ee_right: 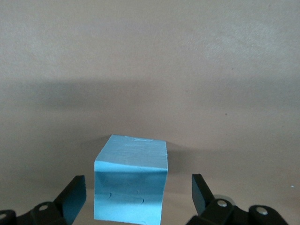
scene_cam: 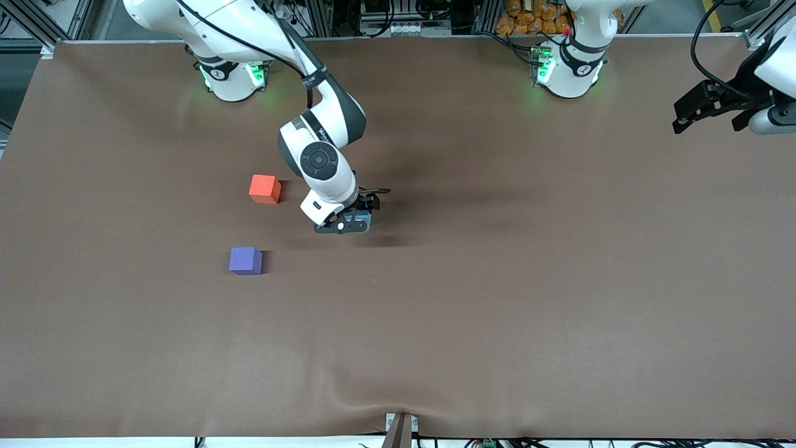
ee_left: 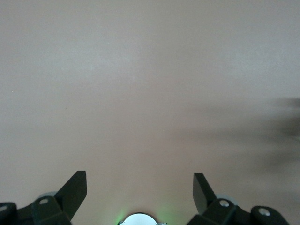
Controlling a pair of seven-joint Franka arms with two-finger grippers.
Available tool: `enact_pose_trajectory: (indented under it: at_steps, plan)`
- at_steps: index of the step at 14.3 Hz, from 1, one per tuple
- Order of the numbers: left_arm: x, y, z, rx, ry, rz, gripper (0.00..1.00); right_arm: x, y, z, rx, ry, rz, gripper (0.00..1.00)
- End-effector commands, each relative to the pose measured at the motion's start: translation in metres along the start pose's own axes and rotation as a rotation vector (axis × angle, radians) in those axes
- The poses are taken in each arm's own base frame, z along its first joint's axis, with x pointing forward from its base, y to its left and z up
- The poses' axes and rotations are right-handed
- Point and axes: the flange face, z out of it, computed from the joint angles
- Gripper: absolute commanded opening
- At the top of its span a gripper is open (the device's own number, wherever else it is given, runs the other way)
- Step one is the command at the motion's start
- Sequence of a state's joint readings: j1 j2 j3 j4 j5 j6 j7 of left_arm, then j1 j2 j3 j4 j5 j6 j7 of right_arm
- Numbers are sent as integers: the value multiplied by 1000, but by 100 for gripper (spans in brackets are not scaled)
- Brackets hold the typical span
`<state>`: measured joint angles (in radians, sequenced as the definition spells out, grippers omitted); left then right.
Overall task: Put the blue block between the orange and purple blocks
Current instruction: 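Close the right gripper on the light-blue block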
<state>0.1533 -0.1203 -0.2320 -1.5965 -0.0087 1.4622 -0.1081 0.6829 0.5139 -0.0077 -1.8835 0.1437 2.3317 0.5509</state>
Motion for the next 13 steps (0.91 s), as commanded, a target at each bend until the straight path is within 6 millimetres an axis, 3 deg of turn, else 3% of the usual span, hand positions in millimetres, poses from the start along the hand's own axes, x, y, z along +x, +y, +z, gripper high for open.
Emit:
enact_pose_trajectory:
  at_steps: [1,3,5,7,9,10,12,13]
  plan:
    - [-5,-3,-7,-15,3,8,100,-6,-3,4,1,12,11,100]
    - [-5,-6,-6,-15,0,4,100,-5,-5,7,9,26,31,96]
    - [-3,-10,-3,-15,-6,-4,100,-10,-10,13,4,21,31,82]
    - [-1,-11,-1,-15,-9,-7,100,-11,-10,14,1,18,29,61]
    - [-1,-11,0,-15,-9,-7,100,-11,-9,15,-1,17,30,50]
    - [-1,-12,0,-16,-9,-9,100,-11,-10,14,-2,14,30,37]
    - [-1,-11,1,-15,-11,-7,100,-5,-3,-1,3,18,33,18]
    - [-1,-12,1,-15,-11,-9,100,-1,2,-21,0,6,43,18]
